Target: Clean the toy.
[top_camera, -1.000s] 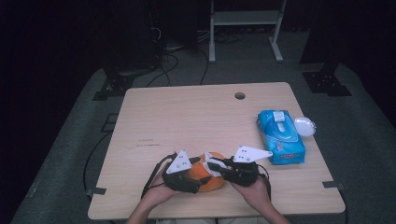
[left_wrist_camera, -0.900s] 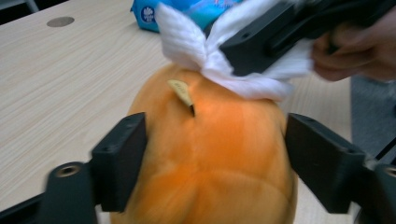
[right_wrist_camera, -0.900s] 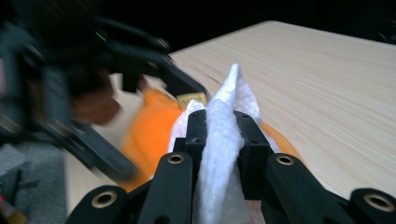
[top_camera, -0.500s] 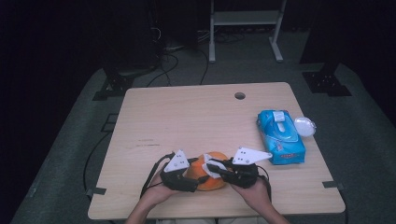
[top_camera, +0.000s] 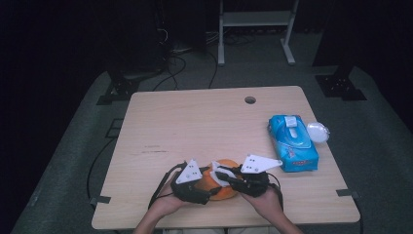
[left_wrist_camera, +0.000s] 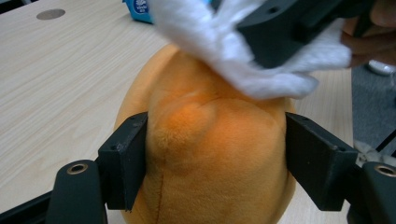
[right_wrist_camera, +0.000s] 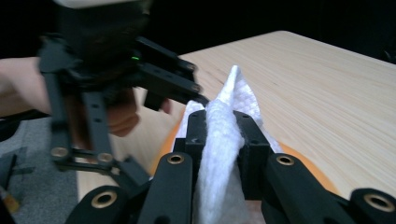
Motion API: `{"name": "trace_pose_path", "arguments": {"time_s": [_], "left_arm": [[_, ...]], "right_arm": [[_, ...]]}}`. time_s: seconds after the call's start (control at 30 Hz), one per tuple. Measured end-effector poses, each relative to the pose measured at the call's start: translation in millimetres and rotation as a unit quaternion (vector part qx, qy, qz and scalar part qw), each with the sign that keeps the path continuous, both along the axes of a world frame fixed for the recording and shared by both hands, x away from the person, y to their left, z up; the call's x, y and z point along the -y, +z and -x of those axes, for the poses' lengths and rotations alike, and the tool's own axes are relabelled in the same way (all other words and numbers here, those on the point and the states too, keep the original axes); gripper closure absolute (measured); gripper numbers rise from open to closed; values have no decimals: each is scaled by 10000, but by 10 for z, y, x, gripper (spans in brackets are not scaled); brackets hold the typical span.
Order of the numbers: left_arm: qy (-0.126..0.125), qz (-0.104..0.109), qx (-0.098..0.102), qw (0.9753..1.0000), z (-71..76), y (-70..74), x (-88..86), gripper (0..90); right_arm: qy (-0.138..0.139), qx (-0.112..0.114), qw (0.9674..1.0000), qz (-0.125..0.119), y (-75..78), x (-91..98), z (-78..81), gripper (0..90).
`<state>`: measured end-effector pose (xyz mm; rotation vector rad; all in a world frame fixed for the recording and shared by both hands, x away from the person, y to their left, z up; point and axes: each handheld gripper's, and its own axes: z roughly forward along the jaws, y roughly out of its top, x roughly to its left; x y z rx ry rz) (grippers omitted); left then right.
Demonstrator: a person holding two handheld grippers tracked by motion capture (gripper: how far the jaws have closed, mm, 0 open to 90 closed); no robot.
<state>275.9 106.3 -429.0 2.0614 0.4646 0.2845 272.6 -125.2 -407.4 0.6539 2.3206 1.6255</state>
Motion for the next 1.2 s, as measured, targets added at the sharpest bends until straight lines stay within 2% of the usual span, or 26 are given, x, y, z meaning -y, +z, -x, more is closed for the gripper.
{"name": "trace_pose_path", "arguments": {"time_s": [0.13,0.17,0.23,0.27,0.37,0.43,0.5,0.6,0.67,0.73,0.83,0.97,1.03,1.1,1.13,1.2], "left_arm": [[0,137,-104,9999,-16,2,-17,254],[84,224,-200,9995,-32,9,-10,222],[243,253,-328,9988,-61,9,18,158],[231,217,-292,9991,-55,2,31,156],[153,144,-139,9997,-1,-4,61,232],[59,13,6,10000,36,-2,77,269],[1,-77,94,9999,64,3,79,293],[-68,-63,99,9999,71,-7,60,293],[-68,72,-53,9999,45,3,65,254],[-14,109,-158,9998,22,17,75,192],[-83,6,-12,10000,53,2,105,227],[-227,-158,157,9995,104,-10,128,259],[-231,-170,167,9994,107,-18,101,272],[-239,-136,152,9995,96,-33,68,283],[-233,-102,128,9996,89,-40,55,283],[-246,-69,90,9996,74,-39,47,283]], "right_arm": [[-316,-213,9992,-81,-49,153,-116,770],[-359,-336,9986,-177,-65,189,-131,770],[-357,-379,9983,-252,-64,188,-110,770],[-282,-347,9987,-245,-47,157,-83,770],[-70,-155,9998,-127,13,35,-1,769],[-28,-86,9999,-58,29,-8,11,770],[-96,-118,9999,-38,21,18,-16,769],[-375,-239,9990,-73,-17,140,-98,770],[-503,-335,9981,-87,-53,216,-143,770],[-513,-355,9980,-96,-54,223,-141,770],[-306,-264,9991,-107,11,127,-59,769],[-12,-82,9999,74,53,-41,55,770],[-74,29,9997,235,54,-61,54,770],[-214,-100,9996,173,34,6,-15,770],[-373,-121,9990,206,7,68,-65,770],[-498,-299,9983,81,-36,165,-129,770]]}}
